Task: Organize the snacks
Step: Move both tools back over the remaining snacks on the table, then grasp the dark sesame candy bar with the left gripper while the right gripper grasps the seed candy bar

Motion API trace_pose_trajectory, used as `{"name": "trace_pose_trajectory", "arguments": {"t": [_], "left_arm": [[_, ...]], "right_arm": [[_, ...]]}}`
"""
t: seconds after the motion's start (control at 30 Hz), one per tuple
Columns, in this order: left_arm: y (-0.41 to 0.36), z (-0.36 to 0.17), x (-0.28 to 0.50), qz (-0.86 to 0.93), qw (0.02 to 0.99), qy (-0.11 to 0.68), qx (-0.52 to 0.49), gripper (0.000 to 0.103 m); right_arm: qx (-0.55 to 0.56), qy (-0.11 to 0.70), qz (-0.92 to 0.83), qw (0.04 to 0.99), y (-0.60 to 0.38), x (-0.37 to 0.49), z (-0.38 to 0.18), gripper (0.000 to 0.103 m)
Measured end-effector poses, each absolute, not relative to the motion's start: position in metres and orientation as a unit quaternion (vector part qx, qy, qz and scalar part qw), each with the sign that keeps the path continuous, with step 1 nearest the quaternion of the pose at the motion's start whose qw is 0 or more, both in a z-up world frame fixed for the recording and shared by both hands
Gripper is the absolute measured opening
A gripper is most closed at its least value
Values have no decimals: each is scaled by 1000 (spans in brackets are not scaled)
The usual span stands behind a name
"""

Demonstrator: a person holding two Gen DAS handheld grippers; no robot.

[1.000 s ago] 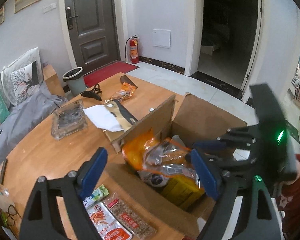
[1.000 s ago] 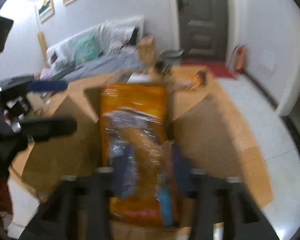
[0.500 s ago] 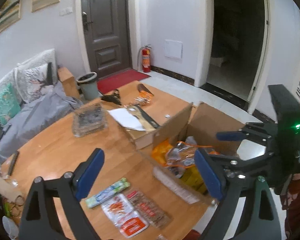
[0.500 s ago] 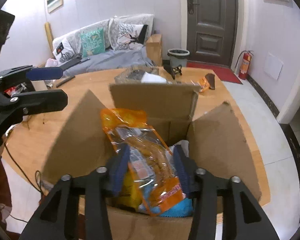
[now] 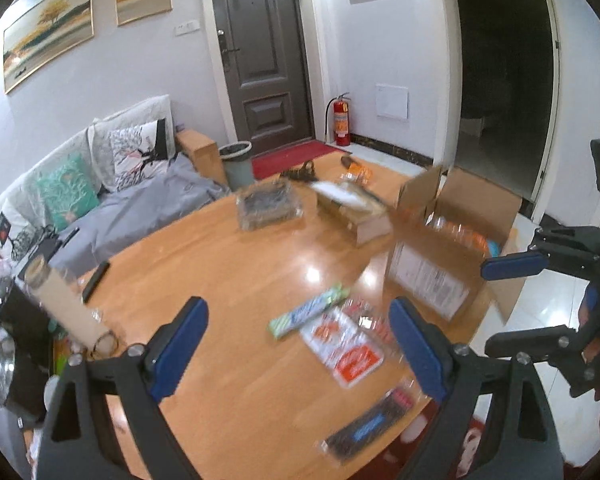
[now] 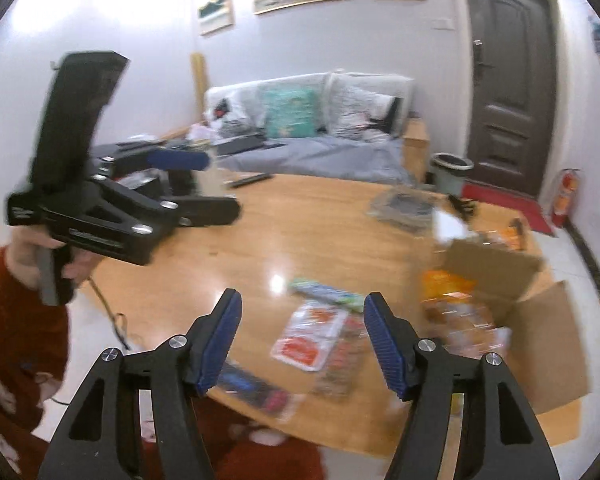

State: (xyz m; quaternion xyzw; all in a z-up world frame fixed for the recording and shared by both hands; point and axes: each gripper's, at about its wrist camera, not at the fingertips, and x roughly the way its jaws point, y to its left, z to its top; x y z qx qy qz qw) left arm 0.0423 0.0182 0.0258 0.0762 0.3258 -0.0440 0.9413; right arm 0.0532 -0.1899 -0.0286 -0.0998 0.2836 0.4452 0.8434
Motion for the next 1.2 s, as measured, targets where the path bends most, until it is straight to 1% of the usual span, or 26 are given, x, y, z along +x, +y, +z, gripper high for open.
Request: {"name": "trace_pose_trajectory", "arguments": {"t": [0.1, 0.17, 0.2, 0.3, 0.37, 0.47, 0.6, 0.63, 0.67, 0.7, 0.83, 0.9, 0.97, 1.07, 1.2], "left_arm": [[29, -9, 25, -46, 938, 335, 79, 90], [32, -37, 15, -61, 934, 344, 78, 90], [33, -51, 12, -67, 931, 351, 79, 90], [27, -96, 9, -83, 917, 377, 96, 90], [16, -119, 9, -111, 909, 387, 103, 90], [-1, -144, 11, -137, 902, 388, 128, 89], [-19, -159, 15, -187, 889, 394, 138, 87], [-21, -162, 18, -189, 887, 397, 139, 85], [-23, -166, 22, -185, 885, 402, 143, 78], [-25, -169, 26, -182, 884, 406, 146, 72], [-15, -172, 36, -191, 885, 415, 94, 62], [-8, -173, 35, -179, 891, 409, 83, 52], [0, -173, 35, -163, 895, 409, 73, 49], [11, -171, 32, -141, 900, 409, 62, 47], [22, -172, 29, -120, 903, 411, 42, 46]], "right_arm": [[-106, 300, 449, 835, -173, 40, -57, 61], [-115, 315, 442, 832, -164, 36, -86, 66], [-120, 326, 434, 831, -159, 36, -103, 66], [-125, 359, 411, 828, -153, 36, -148, 66], [-121, 370, 399, 830, -154, 40, -167, 66], [-120, 379, 379, 835, -158, 45, -189, 66], [-87, 392, 371, 838, -173, 58, -204, 66], [-81, 393, 369, 838, -175, 60, -206, 66], [-80, 393, 365, 840, -178, 62, -207, 66], [-83, 392, 360, 843, -178, 66, -209, 66], [-74, 390, 354, 847, -182, 76, -213, 66], [-63, 389, 352, 849, -185, 81, -213, 66], [-56, 385, 350, 852, -185, 85, -213, 67], [-59, 380, 333, 861, -182, 89, -214, 71], [-61, 370, 299, 877, -171, 99, -219, 71]]}}
